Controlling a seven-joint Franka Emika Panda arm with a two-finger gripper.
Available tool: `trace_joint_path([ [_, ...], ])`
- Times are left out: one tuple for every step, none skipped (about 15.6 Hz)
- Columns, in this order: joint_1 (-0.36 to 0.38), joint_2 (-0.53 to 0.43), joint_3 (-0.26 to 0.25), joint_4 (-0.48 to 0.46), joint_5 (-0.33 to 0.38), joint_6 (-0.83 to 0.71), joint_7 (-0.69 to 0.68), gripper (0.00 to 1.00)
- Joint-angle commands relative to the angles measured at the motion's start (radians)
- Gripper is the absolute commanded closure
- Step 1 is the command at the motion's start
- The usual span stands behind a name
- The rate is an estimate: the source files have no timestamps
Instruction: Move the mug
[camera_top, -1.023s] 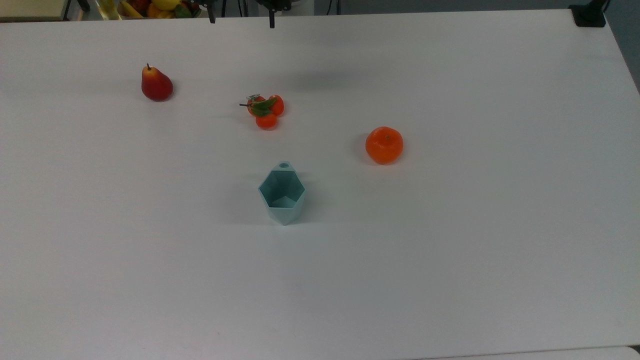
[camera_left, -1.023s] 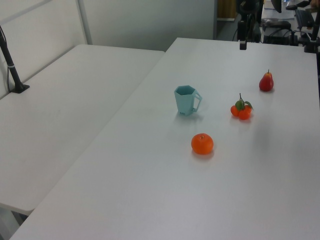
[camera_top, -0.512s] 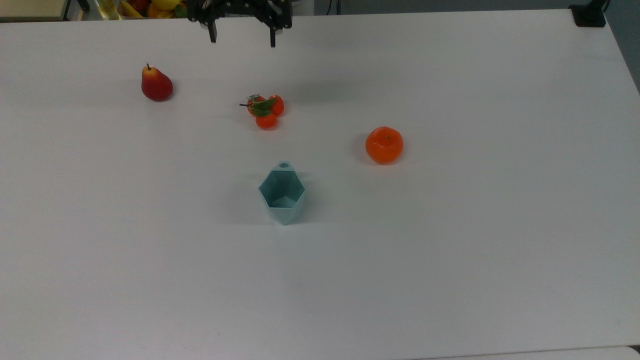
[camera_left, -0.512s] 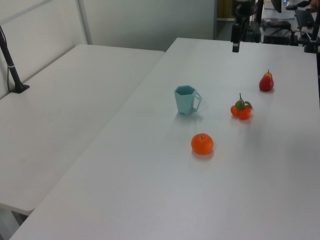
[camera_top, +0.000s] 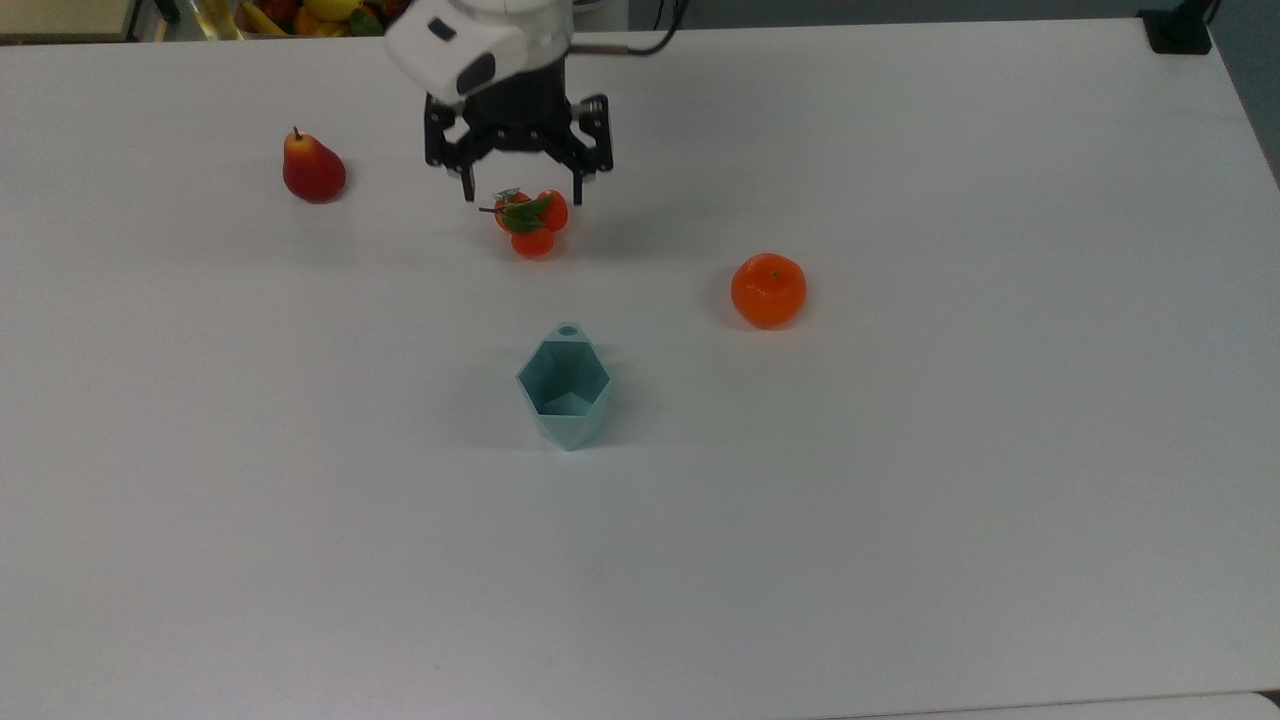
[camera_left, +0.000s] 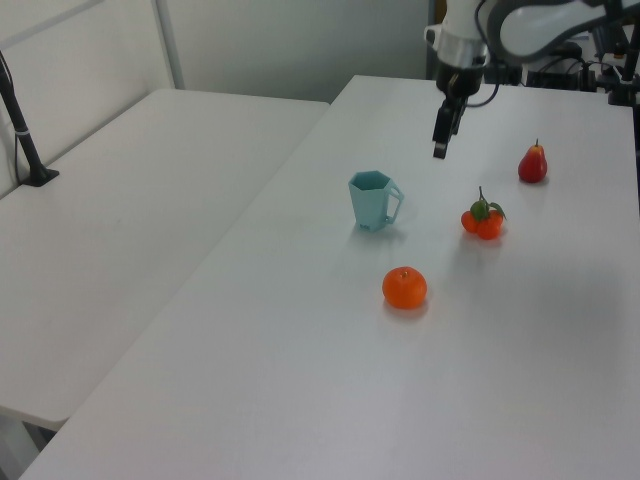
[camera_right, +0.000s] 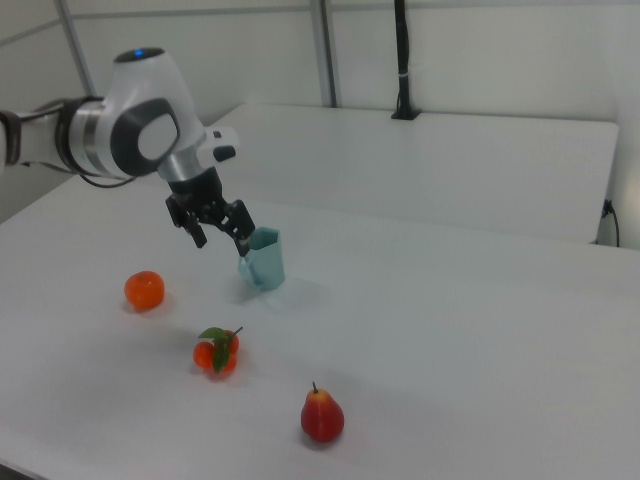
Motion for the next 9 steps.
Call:
trace_joint_path([
  [0.033, 0.087, -0.006, -0.015, -0.001, 0.159, 0.081, 0.0],
  [0.038, 0.109, -0.006, -0.012, -0.012, 0.18, 0.092, 0.0],
  [0.049, 0.127, -0.007, -0.011, -0.021, 0.206, 0.106, 0.0],
  [0.05, 0.146, -0.007, -0.011, -0.028, 0.243, 0.126, 0.0],
  [0.052, 0.165, -0.007, -0.011, -0.038, 0.281, 0.146, 0.0],
  [0.053, 0.179, -0.007, -0.009, -0.047, 0.317, 0.164, 0.0],
  [0.055, 0.196, -0.007, -0.008, -0.061, 0.344, 0.176, 0.04],
  [0.055, 0.213, -0.007, 0.002, -0.073, 0.354, 0.18, 0.09],
  [0.055, 0.227, -0.007, 0.006, -0.079, 0.357, 0.184, 0.14],
])
